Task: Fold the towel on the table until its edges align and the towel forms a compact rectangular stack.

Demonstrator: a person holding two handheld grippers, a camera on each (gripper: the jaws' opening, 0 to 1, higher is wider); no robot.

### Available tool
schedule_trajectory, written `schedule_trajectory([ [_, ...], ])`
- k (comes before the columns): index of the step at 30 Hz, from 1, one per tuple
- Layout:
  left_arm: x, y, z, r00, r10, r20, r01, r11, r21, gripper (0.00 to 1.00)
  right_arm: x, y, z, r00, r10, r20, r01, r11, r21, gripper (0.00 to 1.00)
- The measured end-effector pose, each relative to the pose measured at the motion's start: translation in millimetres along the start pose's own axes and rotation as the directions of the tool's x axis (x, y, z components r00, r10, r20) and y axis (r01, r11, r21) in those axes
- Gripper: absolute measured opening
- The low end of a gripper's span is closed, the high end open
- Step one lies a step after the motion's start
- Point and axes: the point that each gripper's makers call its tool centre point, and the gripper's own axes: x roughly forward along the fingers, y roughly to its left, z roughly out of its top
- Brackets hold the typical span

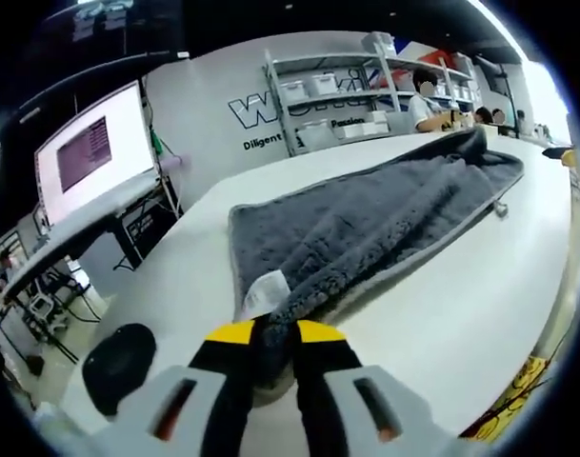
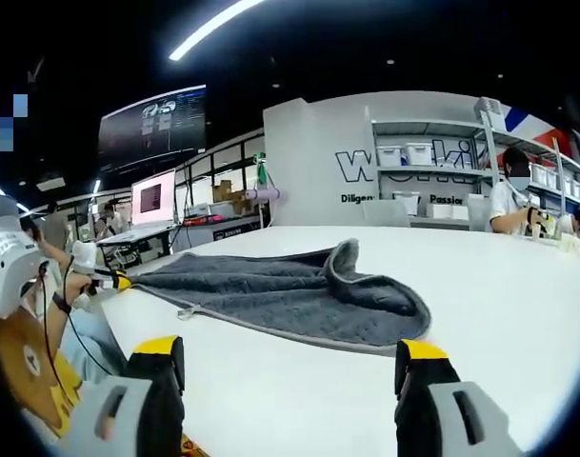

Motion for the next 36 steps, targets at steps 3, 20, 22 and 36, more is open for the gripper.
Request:
schedule_trajectory([
  [3,-5,1.5,4.9,1.000,0.010,0.015,-0.010,1.000,-0.002,0.18,-1,-1,0.6,1.000,-0.005,0.004,0.005,1.000,0.002,0.96],
  [20,-28,-9.5,40.7,0.989,-0.014,0.147,0.018,1.000,-0.022,0.19,-4,-3,0.7,1.000,-0.005,0.011,0.005,1.000,0.007,0.96],
  [22,-32,-13.6,47.0,0.984,-0.029,0.177,0.036,0.999,-0.032,0.19,-4,-3,0.4,1.000,-0.007,0.012,0.006,1.000,0.008,0.96],
  [36,-51,-64.2,73.4,0.926,-0.233,0.299,0.268,0.960,-0.085,0.22,-6,-3,0.3,1.000,-0.013,0.017,0.013,1.000,0.010,0.96],
])
